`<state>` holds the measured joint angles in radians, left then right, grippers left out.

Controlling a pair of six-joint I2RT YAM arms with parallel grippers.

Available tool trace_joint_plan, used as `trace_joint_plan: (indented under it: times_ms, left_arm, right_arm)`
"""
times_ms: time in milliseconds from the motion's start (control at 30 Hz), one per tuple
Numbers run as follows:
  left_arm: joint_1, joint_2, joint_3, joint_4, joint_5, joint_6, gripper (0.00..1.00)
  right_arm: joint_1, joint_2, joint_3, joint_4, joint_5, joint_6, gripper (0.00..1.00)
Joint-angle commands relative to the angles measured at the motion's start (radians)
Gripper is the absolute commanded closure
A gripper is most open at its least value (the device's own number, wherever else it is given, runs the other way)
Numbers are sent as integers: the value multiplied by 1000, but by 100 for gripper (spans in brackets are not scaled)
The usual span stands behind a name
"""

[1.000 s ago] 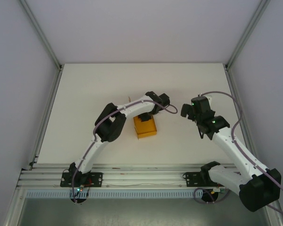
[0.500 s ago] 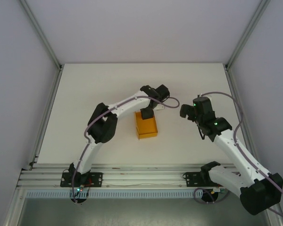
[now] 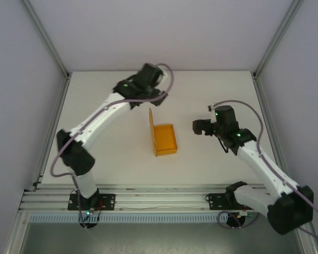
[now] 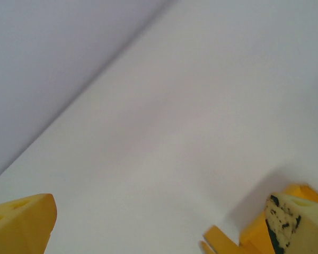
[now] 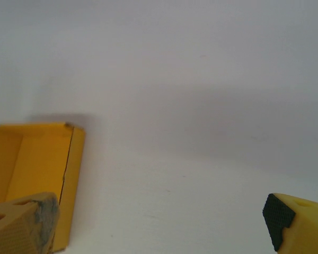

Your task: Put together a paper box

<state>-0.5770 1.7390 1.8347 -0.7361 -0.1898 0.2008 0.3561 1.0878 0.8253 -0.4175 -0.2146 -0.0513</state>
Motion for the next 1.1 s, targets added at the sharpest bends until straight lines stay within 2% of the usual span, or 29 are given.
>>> trace_joint_plan:
  times_ms: [0,100,267,467,533,600,733,867,967,1067]
  left_arm:
    - [109,-141,-146,89,-5,-289,0]
    - [211,-264,-377,156,84,-434,0]
    - [249,-413,-688,199,61,-529,0]
    - [259,-536,-865,186,2,-597,0]
    - [263,-560,-891,196,-8,-599,0]
    - [266,-571,-899,202,-5,-601,0]
    - [266,-572,-889,191,-19,-614,0]
    - [267,-584,-891,192,-36,-621,0]
    - [266,-589,-891,190,-54,-638,0]
    - [267,-589,-894,204,-52,-646,0]
  right_arm:
    - [36,182,75,89,-241,-335,1]
    - [87,402,217,27,-295,-574,2]
    - [152,754,571,-208,-251,-790,4]
    - [180,979,807,-354,-311,-859,11]
    - [190,1008,836,-383,-312,-865,18]
    - [197,1027,847,-377,-301,-850,26]
    - [205,1030,811,-276,-257,-758,56]
    - [217,972,700,-90,-154,-601,80]
    - [226,897,600,34,-67,-429,86]
    - [249,825,524,111,96,-125,89]
